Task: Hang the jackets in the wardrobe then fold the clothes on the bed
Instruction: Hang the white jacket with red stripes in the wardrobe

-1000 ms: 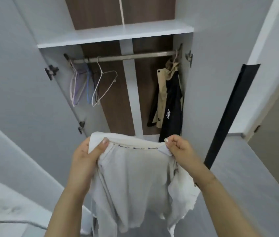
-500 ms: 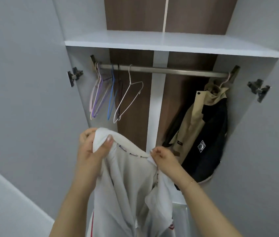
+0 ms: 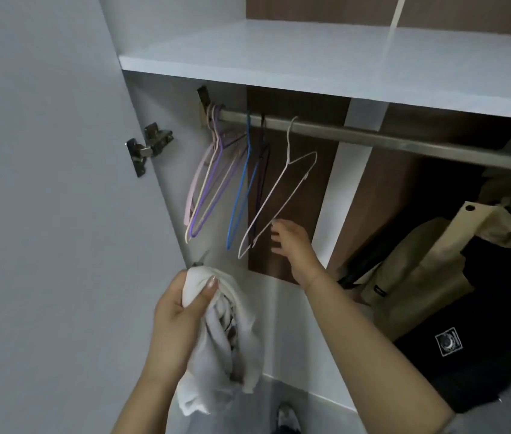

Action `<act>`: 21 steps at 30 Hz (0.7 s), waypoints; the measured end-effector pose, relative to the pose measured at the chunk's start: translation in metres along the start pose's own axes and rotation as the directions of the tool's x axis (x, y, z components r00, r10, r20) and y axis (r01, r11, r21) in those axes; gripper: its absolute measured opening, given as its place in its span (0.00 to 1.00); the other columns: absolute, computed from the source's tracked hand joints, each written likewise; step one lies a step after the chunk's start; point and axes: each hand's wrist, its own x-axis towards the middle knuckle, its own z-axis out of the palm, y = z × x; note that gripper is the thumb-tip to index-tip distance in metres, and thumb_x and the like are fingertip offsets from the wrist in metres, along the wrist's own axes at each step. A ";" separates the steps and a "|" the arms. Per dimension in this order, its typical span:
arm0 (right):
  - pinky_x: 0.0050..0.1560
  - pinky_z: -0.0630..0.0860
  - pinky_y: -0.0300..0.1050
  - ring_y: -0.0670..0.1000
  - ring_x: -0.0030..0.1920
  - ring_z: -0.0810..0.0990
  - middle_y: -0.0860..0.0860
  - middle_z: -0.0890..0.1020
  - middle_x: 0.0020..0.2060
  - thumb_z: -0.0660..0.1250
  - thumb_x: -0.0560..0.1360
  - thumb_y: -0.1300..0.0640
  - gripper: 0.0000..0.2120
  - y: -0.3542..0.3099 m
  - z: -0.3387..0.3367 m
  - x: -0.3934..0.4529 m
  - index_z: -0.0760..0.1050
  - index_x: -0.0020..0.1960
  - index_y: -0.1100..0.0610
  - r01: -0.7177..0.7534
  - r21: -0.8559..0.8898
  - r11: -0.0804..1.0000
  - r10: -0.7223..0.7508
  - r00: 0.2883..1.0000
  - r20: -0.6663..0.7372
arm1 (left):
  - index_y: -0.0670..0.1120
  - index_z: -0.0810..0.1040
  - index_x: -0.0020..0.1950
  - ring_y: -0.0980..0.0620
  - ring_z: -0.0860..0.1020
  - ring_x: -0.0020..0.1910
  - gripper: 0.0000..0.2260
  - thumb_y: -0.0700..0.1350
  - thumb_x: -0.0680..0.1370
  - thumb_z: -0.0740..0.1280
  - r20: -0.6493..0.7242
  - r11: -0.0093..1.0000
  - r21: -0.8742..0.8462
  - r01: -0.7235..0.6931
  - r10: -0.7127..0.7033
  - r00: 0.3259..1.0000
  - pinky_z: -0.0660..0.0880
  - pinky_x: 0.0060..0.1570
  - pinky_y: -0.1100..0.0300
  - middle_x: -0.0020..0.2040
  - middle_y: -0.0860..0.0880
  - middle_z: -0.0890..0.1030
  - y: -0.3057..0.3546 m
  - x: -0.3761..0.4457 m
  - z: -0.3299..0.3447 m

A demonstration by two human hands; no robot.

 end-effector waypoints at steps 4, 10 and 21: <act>0.64 0.70 0.46 0.54 0.61 0.75 0.53 0.76 0.58 0.66 0.79 0.53 0.15 -0.015 0.020 0.059 0.73 0.64 0.57 0.013 0.071 0.997 -0.012 1.000 -0.015 | 0.46 0.79 0.42 0.53 0.81 0.38 0.06 0.48 0.75 0.69 -0.076 1.000 0.023 0.005 -0.004 0.997 0.77 0.39 0.64 0.38 0.46 0.83 -0.001 0.034 0.013; 0.51 0.78 0.46 0.49 0.44 0.81 0.50 0.80 0.40 0.65 0.80 0.54 0.04 -0.024 0.010 0.081 0.75 0.49 0.54 -0.083 0.318 0.944 0.055 0.994 0.095 | 0.47 0.81 0.44 0.46 0.82 0.43 0.03 0.45 0.77 0.69 -0.122 0.998 0.054 0.041 -0.034 0.992 0.78 0.47 0.51 0.42 0.44 0.84 -0.007 0.056 0.018; 0.36 0.74 0.39 0.45 0.35 0.75 0.49 0.77 0.34 0.57 0.83 0.59 0.13 -0.040 -0.043 0.060 0.76 0.64 0.57 0.019 0.378 0.926 -0.127 0.957 0.261 | 0.51 0.82 0.47 0.48 0.84 0.45 0.08 0.53 0.73 0.68 -0.077 0.997 0.022 0.069 -0.067 0.995 0.77 0.44 0.58 0.44 0.46 0.85 -0.007 0.074 0.028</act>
